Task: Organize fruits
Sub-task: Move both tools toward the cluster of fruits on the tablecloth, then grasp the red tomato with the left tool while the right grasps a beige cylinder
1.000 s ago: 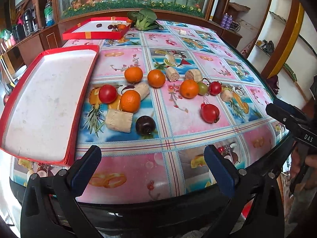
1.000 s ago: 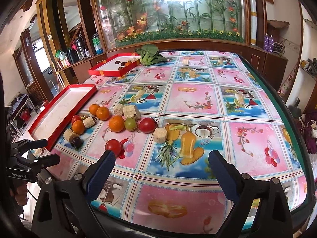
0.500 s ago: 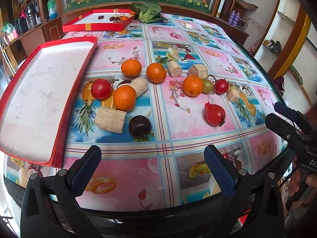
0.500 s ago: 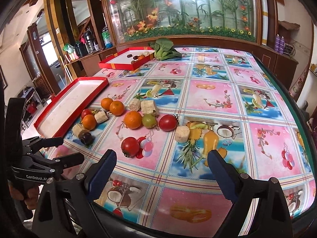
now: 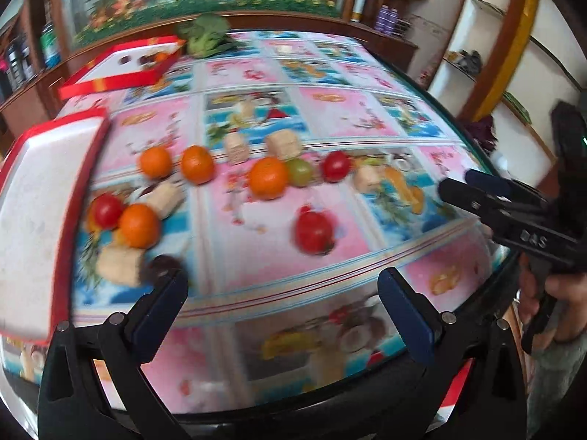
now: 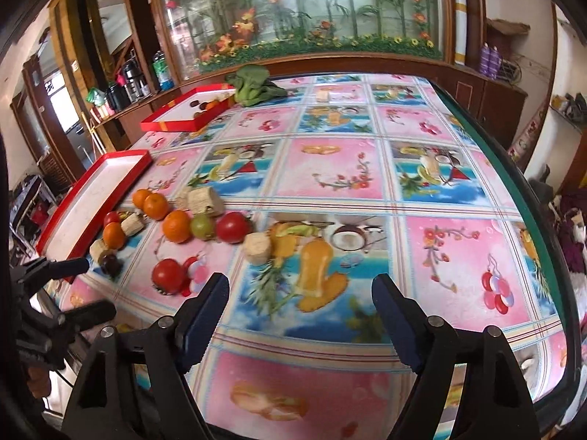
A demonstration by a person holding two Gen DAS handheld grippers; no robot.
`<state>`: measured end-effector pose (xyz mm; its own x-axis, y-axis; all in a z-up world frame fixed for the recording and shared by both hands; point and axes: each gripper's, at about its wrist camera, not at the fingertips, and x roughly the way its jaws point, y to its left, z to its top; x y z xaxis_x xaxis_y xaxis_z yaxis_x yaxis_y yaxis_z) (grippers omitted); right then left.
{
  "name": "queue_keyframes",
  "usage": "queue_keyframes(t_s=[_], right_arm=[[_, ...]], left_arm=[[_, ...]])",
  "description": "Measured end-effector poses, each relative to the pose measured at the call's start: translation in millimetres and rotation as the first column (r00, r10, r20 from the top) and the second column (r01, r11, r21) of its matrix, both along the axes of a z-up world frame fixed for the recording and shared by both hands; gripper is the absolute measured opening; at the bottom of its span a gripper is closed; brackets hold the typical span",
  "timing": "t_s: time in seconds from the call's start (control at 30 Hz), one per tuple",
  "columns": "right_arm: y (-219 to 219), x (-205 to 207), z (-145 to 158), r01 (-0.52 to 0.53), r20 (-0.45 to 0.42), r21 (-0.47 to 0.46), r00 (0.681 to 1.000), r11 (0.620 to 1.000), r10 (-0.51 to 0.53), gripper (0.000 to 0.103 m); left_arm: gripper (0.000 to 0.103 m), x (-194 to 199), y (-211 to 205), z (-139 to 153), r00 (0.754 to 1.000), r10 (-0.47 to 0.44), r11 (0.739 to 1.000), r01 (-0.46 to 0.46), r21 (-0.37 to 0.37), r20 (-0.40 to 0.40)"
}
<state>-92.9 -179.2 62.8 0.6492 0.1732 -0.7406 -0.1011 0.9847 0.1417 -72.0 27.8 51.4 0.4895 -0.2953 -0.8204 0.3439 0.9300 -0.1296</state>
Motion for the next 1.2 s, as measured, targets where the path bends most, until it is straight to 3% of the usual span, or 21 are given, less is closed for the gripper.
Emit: queue_keyframes(t_s=[0.1,0.2,0.27,0.43,0.73,0.9,0.97,1.03,1.2], right_arm=[[-5.7,8.1,1.8,-0.005,-0.007,0.014,1.0,1.0,0.005,0.082],[0.1,19.0,0.0,-0.052,-0.02,0.031,0.998,0.998,0.053,0.079],[5.9,29.1,-5.9,-0.089,-0.046,0.06,0.995,0.994,0.091,0.067],[22.1,50.3,-23.8,-0.129,-0.104,0.1,0.985,0.987,0.139,0.059],[43.2,65.9,-31.9,-0.168,-0.123,0.07,0.977,0.983,0.176,0.051],[49.6,72.2,-39.3,-0.171,-0.147,0.038,0.974,0.985,0.175,0.039],[51.4,73.7,-43.8,-0.163,-0.158,0.017,0.974,0.986,0.164,0.032],[52.7,72.8,-43.9,-0.16,-0.149,-0.003,0.976,0.987,0.158,0.027],[52.5,69.5,-43.2,-0.165,-0.143,0.004,0.976,0.986,0.164,0.026]], left_arm=[[0.102,6.6,-15.9,-3.2,0.999,-0.032,0.999,0.032,0.003,-0.001],[0.088,15.7,-22.5,-10.2,0.999,-0.042,0.999,0.042,0.024,-0.015],[0.079,22.2,-25.1,-15.5,0.999,-0.047,0.998,0.048,0.032,-0.024],[0.063,32.8,-29.7,-28.0,0.997,-0.046,0.998,0.048,0.034,-0.064],[0.062,39.5,-36.9,-34.4,0.998,-0.039,0.997,0.043,0.072,-0.055],[0.049,40.4,-39.3,-35.0,0.999,-0.036,0.995,0.039,0.094,-0.03],[0.035,40.2,-40.4,-34.6,0.999,-0.043,0.994,0.045,0.101,-0.018],[0.029,40.6,-41.3,-34.2,0.998,-0.06,0.994,0.061,0.088,-0.02],[0.029,39.6,-34.4,-33.8,0.997,-0.072,0.996,0.074,0.048,-0.029]])
